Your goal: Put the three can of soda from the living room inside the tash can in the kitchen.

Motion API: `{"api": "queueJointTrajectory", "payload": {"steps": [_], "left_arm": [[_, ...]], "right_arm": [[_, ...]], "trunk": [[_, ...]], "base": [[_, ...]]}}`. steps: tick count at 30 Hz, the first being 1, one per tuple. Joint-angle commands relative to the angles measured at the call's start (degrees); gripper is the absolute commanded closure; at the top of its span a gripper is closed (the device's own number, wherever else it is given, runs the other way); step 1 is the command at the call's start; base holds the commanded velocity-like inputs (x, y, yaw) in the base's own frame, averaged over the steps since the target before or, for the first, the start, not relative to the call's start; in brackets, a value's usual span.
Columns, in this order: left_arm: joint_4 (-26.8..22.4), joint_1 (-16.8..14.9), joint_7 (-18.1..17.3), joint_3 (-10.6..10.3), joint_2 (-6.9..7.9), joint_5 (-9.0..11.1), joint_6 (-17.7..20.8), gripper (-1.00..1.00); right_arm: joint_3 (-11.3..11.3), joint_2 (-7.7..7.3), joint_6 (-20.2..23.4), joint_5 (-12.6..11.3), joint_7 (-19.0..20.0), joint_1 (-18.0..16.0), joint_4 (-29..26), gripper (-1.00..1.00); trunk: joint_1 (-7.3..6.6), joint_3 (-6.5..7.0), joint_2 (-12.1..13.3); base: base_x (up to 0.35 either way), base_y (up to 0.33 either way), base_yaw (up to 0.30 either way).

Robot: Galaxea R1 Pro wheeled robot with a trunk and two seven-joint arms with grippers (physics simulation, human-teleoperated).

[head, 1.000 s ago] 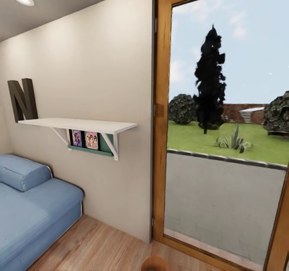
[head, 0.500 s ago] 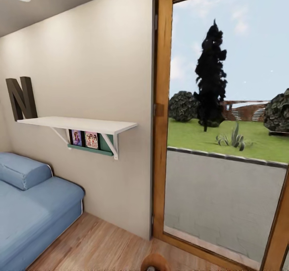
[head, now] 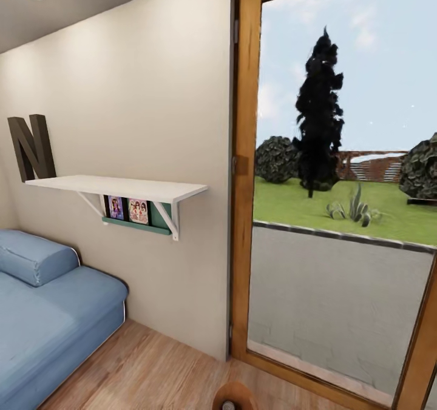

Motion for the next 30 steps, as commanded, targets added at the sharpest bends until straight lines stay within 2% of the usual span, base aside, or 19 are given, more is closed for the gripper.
{"api": "queueJointTrajectory", "payload": {"steps": [1, 6, 12, 30], "left_arm": [[0.0, -0.2, 0.0, 0.0, 0.0, 0.0, 0.0, -1.0], [-0.1, -0.9, 0.0, 0.0, -0.07, -0.1, 0.0, -1.0], [-0.1, -4.0, 0.0, 0.0, -0.12, -0.2, 0.0, -1.0], [0.0, -4.9, 0.0, 0.0, -0.09, -0.2, 0.0, -1.0]], "right_arm": [[0.0, 0.03, -0.1, 0.0, 0.0, 0.0, 0.0, -1.0], [0.1, 0.75, -0.2, 0.0, -0.1, 0.0, 0.0, -1.0], [0.1, 3.01, -0.3, 0.0, -0.2, 0.0, 0.0, -1.0], [0.2, 3.49, -0.3, 0.1, -0.2, -0.1, -0.1, -1.0]], "trunk": [[0.0, 0.0, 0.0], [0.0, -0.01, 0.0], [0.0, -0.01, 0.0], [0.0, -0.01, 0.0]], "base": [[0.0, 0.0, 0.0], [0.0, 0.0, 0.0], [0.0, 0.0, 0.0], [0.0, 0.0, 0.0]]}}
